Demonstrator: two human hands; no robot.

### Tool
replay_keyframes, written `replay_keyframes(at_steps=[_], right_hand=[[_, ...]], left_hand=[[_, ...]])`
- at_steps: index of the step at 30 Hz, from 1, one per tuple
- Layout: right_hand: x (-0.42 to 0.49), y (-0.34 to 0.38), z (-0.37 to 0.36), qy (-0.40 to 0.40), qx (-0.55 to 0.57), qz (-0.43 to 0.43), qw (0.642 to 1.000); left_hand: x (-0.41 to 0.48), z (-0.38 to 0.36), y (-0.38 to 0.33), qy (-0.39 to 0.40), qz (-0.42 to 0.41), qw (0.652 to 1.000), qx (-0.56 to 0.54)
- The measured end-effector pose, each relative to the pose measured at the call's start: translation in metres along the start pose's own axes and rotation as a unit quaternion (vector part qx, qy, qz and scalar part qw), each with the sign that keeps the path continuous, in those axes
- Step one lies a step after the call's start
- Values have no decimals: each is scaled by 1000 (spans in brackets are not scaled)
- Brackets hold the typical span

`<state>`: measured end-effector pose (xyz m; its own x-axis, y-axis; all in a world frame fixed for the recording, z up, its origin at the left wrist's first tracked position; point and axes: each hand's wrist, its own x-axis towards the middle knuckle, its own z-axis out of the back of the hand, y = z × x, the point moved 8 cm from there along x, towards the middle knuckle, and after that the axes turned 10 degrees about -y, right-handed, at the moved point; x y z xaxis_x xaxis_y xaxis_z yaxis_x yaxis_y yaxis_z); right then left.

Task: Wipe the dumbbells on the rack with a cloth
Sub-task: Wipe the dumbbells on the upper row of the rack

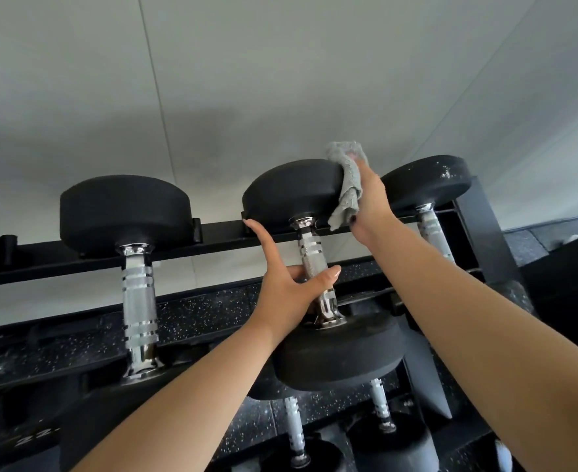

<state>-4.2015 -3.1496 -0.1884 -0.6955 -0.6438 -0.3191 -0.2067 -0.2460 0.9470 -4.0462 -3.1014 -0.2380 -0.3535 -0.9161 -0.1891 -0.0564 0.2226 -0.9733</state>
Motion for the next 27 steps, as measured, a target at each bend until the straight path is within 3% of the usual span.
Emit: replay_keyframes(at_steps=[3, 5, 9, 11, 14, 20, 24, 27], right_hand=[[-8, 21, -7, -1, -37, 88, 995], [-20, 35, -19, -13, -125, 178, 976], [-41, 58, -46, -44, -348, 328, 877], [-37, 58, -47, -24, -346, 326, 879], [-24, 52, -38, 43, -239, 281, 928], [4, 29, -11, 72, -92, 89, 989], [-6, 44, -25, 78, -192, 149, 967], [-26, 62, -57, 90, -370, 267, 885]], left_hand=[[1, 0, 0, 5, 1, 1000, -9], [2, -1, 1, 6, 5, 1000, -14], [2, -1, 2, 5, 7, 1000, -24], [2, -1, 2, 3, 8, 1000, -23], [1, -1, 1, 2, 8, 1000, -13], [1, -2, 1, 6, 0, 1000, -23], [4, -1, 4, 13, -10, 999, -31], [5, -1, 4, 13, -13, 999, -31]])
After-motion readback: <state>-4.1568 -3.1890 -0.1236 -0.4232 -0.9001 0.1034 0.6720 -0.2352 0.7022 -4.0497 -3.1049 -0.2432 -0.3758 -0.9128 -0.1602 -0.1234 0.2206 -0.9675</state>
